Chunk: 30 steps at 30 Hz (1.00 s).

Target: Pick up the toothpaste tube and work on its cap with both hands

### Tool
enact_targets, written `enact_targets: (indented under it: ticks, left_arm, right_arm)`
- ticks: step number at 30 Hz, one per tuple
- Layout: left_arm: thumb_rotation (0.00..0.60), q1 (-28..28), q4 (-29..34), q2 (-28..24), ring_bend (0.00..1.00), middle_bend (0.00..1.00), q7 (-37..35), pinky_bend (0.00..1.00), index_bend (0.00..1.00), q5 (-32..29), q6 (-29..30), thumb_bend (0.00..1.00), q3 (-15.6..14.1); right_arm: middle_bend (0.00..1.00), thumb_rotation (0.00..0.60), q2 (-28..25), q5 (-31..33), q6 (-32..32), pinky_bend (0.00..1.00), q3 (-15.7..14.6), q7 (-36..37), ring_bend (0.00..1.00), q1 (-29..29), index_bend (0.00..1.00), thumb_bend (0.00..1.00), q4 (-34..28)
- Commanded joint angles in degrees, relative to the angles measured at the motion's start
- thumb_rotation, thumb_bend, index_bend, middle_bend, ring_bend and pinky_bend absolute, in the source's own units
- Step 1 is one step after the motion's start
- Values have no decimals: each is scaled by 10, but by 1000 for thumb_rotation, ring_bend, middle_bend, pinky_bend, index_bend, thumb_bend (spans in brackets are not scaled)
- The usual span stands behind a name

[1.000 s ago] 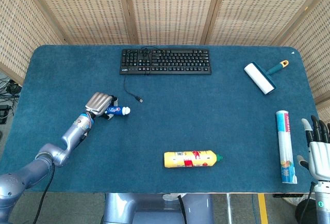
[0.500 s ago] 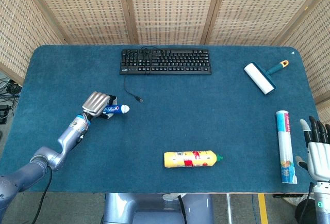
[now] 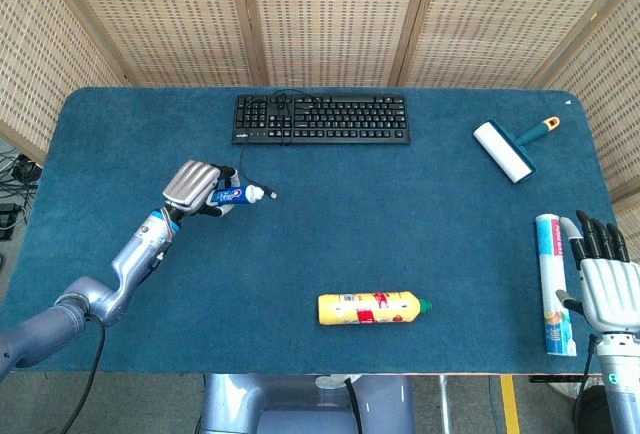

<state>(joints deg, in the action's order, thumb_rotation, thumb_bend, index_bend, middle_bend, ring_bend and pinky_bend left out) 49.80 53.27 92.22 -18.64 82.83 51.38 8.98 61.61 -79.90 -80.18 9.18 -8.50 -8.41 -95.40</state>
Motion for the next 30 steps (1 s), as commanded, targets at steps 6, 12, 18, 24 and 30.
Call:
enact_targets:
  ticks: [6, 12, 18, 24, 30]
  left_arm:
    - [600, 27, 38, 3, 570, 537, -35, 625, 749, -27, -18, 535, 35]
    - [600, 45, 55, 5, 570, 538, -26, 625, 750, -41, -31, 535, 50]
    - [600, 63, 67, 19, 570, 539, -6, 625, 752, -56, -39, 535, 63]
    - [600, 82, 77, 29, 571, 540, 16, 625, 754, -71, -49, 535, 76]
    - [600, 97, 94, 36, 572, 543, 31, 625, 759, -91, -59, 535, 90]
  right_arm:
    - [0, 57, -79, -1, 103, 0, 38, 80, 0, -76, 0, 0, -82]
    - [0, 0, -115, 36, 188, 0, 74, 191, 0, -130, 2, 0, -130]
    - [0, 0, -135, 100, 274, 0, 126, 233, 0, -209, 25, 0, -149]
    - [0, 0, -132, 177, 352, 0, 160, 240, 0, -289, 7, 0, -164]
    - [0, 0, -107, 257, 387, 0, 171, 198, 0, -366, 0, 0, -153]
